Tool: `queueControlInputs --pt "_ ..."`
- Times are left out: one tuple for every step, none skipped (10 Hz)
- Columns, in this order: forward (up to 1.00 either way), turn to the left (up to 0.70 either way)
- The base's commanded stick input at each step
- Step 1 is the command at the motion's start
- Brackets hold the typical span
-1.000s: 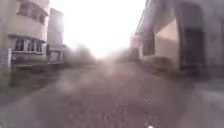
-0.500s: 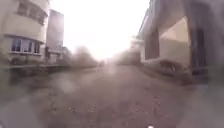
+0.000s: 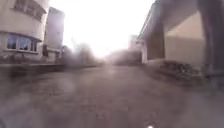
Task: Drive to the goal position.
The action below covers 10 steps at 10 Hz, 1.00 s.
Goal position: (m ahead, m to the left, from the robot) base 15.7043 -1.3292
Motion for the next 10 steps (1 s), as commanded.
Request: queueControlInputs --pt "1.00 0.00" --pt "1.00 0.00" --pt "1.00 0.00" --pt "1.00 0.00" --pt "1.00 0.00" --pt "1.00 0.00" --pt "1.00 0.00" --pt "1.00 0.00" --pt "1.00 0.00" --pt "1.00 0.00"
